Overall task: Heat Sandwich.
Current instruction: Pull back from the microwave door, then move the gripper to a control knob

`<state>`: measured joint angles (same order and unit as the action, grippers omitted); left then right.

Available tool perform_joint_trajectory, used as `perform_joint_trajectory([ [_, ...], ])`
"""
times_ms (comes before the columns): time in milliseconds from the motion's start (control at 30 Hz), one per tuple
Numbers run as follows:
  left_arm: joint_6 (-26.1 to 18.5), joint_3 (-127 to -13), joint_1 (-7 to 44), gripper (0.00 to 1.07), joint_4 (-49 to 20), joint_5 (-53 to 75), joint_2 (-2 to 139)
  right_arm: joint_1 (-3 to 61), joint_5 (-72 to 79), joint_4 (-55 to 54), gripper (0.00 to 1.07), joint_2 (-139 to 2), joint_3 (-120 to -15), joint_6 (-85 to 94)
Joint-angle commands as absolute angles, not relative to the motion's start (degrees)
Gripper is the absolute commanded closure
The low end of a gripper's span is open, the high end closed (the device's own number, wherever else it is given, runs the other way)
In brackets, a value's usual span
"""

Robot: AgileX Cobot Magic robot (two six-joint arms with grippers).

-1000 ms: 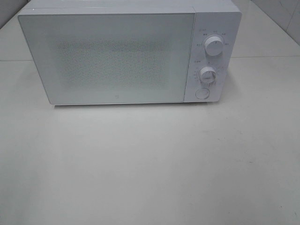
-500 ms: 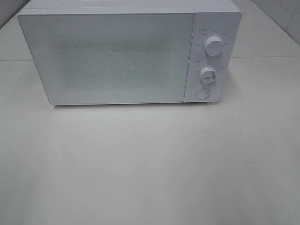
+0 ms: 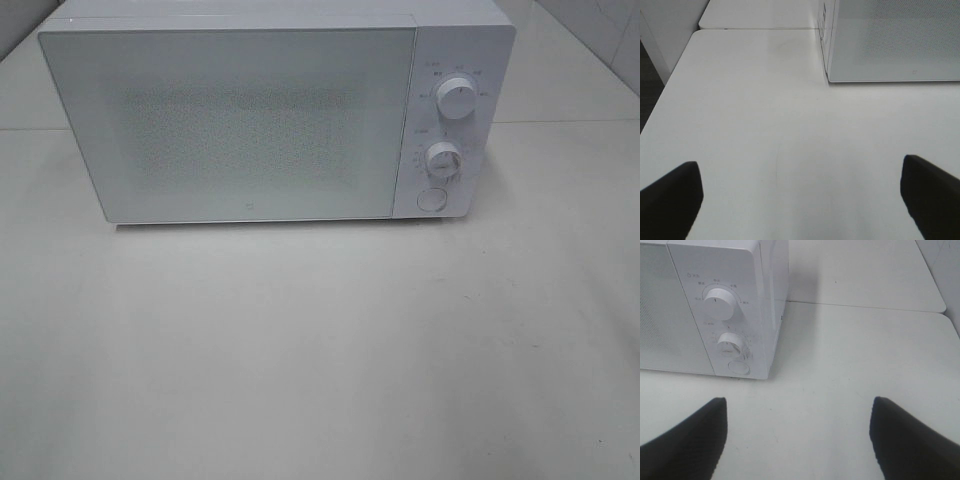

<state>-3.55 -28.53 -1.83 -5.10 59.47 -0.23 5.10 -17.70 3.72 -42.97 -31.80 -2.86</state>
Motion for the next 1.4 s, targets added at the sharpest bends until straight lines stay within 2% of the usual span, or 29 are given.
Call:
perform_joint_trajectory([
  [33,-3.55,-28.36,-2.01,0.05,-5.27,59.36,-1.83,4.64,-12.2,3.84,0.31,-46.07,-31.97,-2.98],
  [233,-3.55,-28.36,-2.01,0.05,-5.27,59.36,-1.83,4.64,-1.55,3.78,0.31,-51.74,-31.57,-2.98],
  [400,-3.55,-28.36,-2.01,0.05,-5.27,59.36,-1.83,4.64,13.92,3.78,0.31,-56.78,-27.16,-2.92],
  [533,-3.55,-28.36,-2.01,0.05,-5.27,59.36,-1.83,4.64,19.71,3.78,0.31,-59.47,-25.27,-2.29],
  [833,-3.55,-28.36,-2.01,0.05,-5.27,59.36,-1.83,6.19,34.72,-3.44,0.31,-67.78,-21.2,3.9],
  [1000,-3.55,-28.36,-2.01,0.05,-5.27,59.36,-1.83,11.97,42.06,-12.95,0.31,-72.25,-19.08,10.26],
  [1067,-3.55,-28.36,-2.01,0.05,-5.27,59.36,-1.83,16.16,46.87,-18.74,0.31,-75.23,-18.28,12.72],
  [1300,-3.55,-28.36,-2.01,0.05,-5.27,59.36,-1.83,23.09,55.0,-27.1,0.31,-80.44,-18.28,16.16],
  [1400,-3.55,-28.36,-2.01,0.05,-5.27,59.36,-1.83,28.42,60.91,-33.8,0.31,-83.08,-18.28,16.39],
])
